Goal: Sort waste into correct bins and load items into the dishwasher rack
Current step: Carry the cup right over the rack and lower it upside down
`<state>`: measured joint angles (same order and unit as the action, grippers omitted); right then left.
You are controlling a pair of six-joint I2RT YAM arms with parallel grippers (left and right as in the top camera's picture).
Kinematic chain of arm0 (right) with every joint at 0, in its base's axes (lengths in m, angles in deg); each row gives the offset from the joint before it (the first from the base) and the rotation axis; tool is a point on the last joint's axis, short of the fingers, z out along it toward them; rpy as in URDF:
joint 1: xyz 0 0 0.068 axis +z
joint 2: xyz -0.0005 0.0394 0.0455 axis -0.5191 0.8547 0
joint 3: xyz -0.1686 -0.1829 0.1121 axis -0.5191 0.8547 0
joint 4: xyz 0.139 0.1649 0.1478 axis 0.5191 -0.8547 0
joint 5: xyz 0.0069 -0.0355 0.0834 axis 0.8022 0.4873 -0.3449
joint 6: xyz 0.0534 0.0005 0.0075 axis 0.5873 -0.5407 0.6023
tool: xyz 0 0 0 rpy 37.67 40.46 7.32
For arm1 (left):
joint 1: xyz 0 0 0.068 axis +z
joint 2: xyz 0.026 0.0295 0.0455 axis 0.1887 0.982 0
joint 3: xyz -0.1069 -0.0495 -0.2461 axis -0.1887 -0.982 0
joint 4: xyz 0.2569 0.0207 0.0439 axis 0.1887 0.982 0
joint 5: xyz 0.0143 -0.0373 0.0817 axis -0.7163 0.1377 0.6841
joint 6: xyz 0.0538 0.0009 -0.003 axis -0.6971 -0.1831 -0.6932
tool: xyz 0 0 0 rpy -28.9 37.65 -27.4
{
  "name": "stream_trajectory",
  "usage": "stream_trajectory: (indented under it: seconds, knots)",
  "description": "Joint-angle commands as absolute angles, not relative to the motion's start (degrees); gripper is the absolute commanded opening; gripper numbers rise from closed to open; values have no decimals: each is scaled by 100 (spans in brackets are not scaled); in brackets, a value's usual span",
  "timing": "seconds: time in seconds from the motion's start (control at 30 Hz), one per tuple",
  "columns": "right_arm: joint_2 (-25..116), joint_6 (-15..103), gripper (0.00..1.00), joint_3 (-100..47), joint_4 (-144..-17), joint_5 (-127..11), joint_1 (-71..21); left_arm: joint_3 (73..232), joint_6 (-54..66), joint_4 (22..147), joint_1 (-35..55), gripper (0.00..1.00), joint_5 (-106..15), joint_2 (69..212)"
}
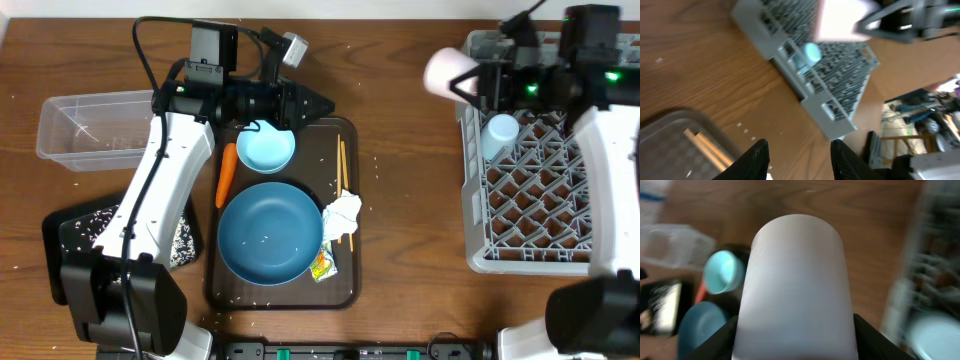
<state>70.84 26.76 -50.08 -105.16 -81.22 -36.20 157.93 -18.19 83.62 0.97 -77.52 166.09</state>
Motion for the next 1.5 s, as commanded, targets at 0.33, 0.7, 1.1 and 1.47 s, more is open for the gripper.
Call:
stream_trajectory:
  seconds: [0.33, 0.7, 1.1, 1.47]
  knots:
    - [6902, 3177, 43, -5406, -12669, -5853, -4208, 15850, -1852, 8612, 92, 41, -6838, 16618]
    - [7029, 3454, 44, -5386, -13355, -5064, -4239, 15810, -1854, 8732, 88, 41, -6838, 16683]
    - [7836, 3518, 42, -5377, -13329, -4861, -4202, 15810, -1854, 8808, 88, 41, -6692, 16692]
    - [8080, 3518, 45, -5296, -13342, -4857, -3952, 15810, -1854, 8810, 88, 41, -6689, 16692]
